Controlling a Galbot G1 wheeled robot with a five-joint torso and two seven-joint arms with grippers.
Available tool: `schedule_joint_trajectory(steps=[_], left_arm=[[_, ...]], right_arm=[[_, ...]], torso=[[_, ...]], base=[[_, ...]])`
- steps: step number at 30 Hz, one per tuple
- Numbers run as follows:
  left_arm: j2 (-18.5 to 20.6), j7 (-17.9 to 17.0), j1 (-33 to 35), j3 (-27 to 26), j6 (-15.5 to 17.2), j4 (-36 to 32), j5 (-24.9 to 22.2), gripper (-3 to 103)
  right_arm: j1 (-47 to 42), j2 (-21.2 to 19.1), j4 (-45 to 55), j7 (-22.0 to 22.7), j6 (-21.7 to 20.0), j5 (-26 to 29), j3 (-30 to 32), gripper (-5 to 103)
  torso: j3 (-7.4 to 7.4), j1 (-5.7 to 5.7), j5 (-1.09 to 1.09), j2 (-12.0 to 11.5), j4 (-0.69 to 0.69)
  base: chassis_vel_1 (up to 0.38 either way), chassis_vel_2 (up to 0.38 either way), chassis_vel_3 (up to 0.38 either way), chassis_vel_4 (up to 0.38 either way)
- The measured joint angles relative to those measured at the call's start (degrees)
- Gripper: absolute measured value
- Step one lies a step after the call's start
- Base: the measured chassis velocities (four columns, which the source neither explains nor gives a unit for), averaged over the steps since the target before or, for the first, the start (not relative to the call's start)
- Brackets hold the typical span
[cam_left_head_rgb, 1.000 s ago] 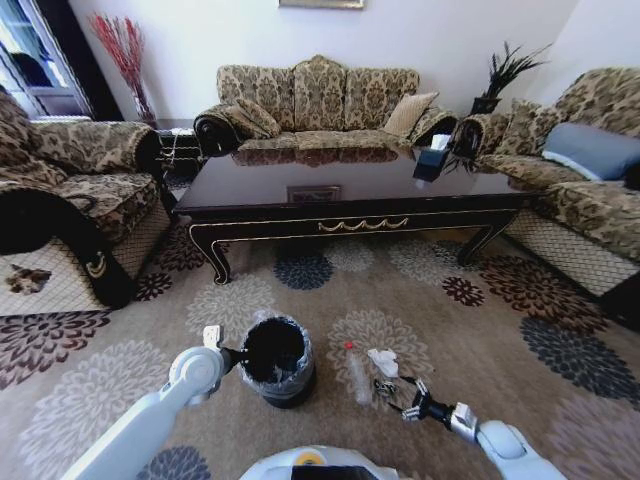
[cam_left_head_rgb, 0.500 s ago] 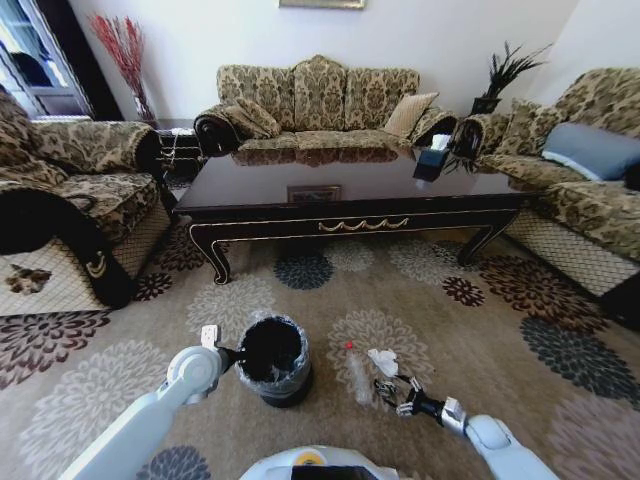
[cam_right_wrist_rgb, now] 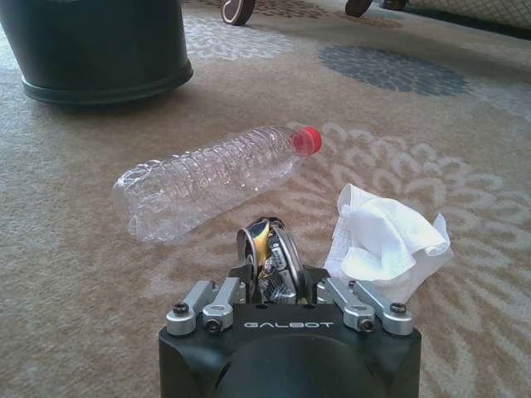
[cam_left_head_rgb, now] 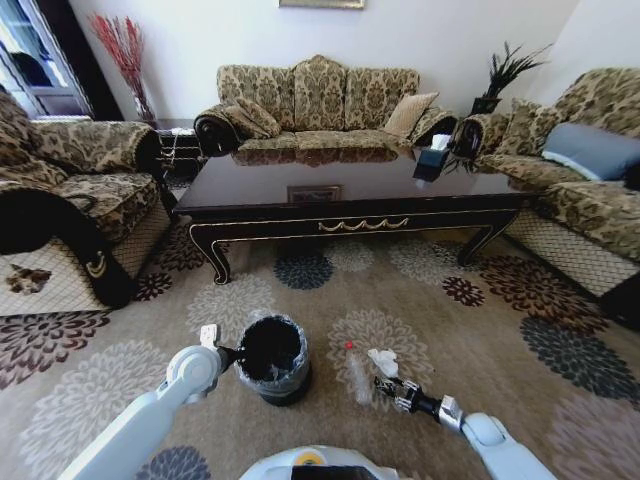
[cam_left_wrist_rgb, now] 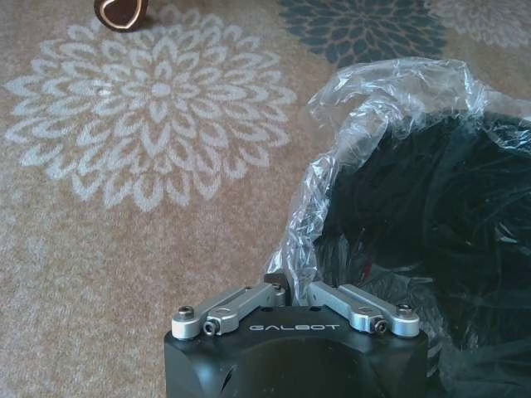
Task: Move to the front of the table and pick up the trash from the floor, then place it into the trash bin.
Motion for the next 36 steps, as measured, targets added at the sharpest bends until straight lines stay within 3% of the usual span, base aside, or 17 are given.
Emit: schedule_joint_trajectory(steps=[3,19,33,36], left_arm=[[-0.1,0.1,0.2,0.1,0.0,0.0,0.1,0],[-0.3,0.3,0.1,0.8,0.0,-0.1,0.2,0],[-1.6,0.1,-1.1,4.5,0.0,0.1,2.2,0],[-1.5,-0.2,-1.6,5.8,0.0,-0.3,2.2,0]], right_arm=[[-0.2,0.0,0.0,0.0,0.2,-0.1,0.3,26],[-2.8,-0.8,1.8,-0.7,0.2,0.3,2.6,25],[-13.1,-4.3,20.6,-0.6,-1.4,7.3,8.7,25],[-17.0,-5.5,28.4,-0.5,-2.5,9.8,10.0,25]], torso=[[0.00,0.00,0.00,0.0,0.00],[0.00,0.00,0.02,0.0,0.00],[0.00,0.00,0.01,0.0,0.01],[0.00,0.00,0.01,0.0,-0.01]], base=[[0.000,0.000,0.000,0.000],[0.000,0.000,0.000,0.000],[0.000,0.000,0.000,0.000],[0.000,0.000,0.000,0.000]])
